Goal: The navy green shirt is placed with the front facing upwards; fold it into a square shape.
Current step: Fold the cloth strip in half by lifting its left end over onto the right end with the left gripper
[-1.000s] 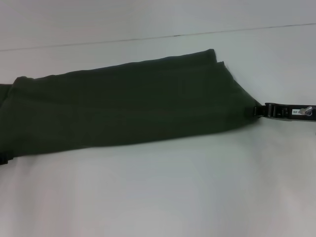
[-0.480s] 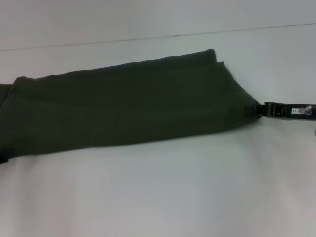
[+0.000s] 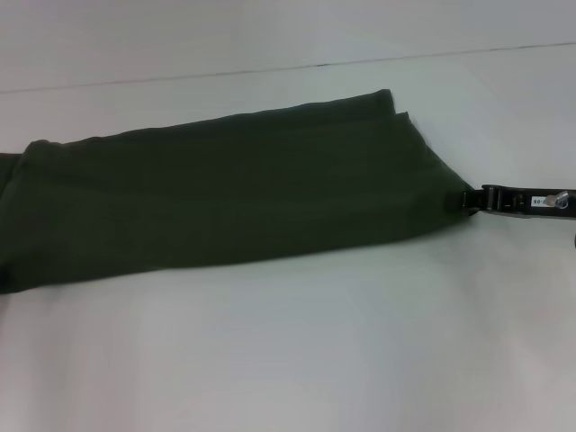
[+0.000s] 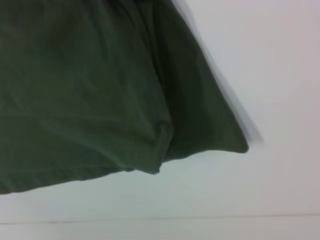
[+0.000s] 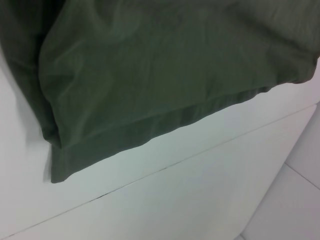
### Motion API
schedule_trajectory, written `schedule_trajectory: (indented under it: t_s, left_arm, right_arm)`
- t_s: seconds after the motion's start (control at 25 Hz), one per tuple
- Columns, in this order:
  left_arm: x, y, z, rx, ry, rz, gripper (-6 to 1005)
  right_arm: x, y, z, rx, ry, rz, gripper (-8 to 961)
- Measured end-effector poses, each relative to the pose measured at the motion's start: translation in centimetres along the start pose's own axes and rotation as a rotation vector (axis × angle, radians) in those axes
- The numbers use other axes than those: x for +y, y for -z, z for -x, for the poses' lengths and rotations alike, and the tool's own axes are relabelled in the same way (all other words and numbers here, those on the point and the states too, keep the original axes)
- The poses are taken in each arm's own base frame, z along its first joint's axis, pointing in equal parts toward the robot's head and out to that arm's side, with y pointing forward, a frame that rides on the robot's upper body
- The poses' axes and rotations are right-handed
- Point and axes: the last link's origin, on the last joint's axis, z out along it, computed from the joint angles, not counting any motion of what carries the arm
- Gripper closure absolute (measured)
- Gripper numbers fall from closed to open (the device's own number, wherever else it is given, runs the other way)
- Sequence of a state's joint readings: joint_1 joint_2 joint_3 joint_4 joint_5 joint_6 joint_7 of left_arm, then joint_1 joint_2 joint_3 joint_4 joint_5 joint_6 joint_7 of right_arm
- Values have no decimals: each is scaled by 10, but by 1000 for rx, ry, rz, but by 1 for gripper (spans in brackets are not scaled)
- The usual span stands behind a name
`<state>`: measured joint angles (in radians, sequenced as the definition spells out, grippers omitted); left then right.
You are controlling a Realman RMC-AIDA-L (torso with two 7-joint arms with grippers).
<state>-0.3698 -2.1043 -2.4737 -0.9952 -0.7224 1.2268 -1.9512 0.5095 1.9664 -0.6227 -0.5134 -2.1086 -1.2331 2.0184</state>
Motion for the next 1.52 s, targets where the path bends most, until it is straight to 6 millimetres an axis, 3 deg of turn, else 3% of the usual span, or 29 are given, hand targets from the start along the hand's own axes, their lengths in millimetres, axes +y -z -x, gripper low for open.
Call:
schedule_trajectory:
  t_s: [0.2, 0.44, 1.04, 1.52]
  left_arm:
    - [2, -2, 0, -7, -7, 12, 901]
    - [1, 0, -1, -8, -12, 14, 972]
    - [9, 8, 13, -51, -26, 110, 970]
    - [14, 17, 25, -67, -19, 151, 969]
  right_arm:
    - [0, 0, 0, 0, -1, -1, 937]
    - [-1, 1, -1, 0, -3, -2, 937]
    - [-1, 8, -7, 26, 3, 26, 938]
    - [-11, 30, -21, 31, -15, 19, 937]
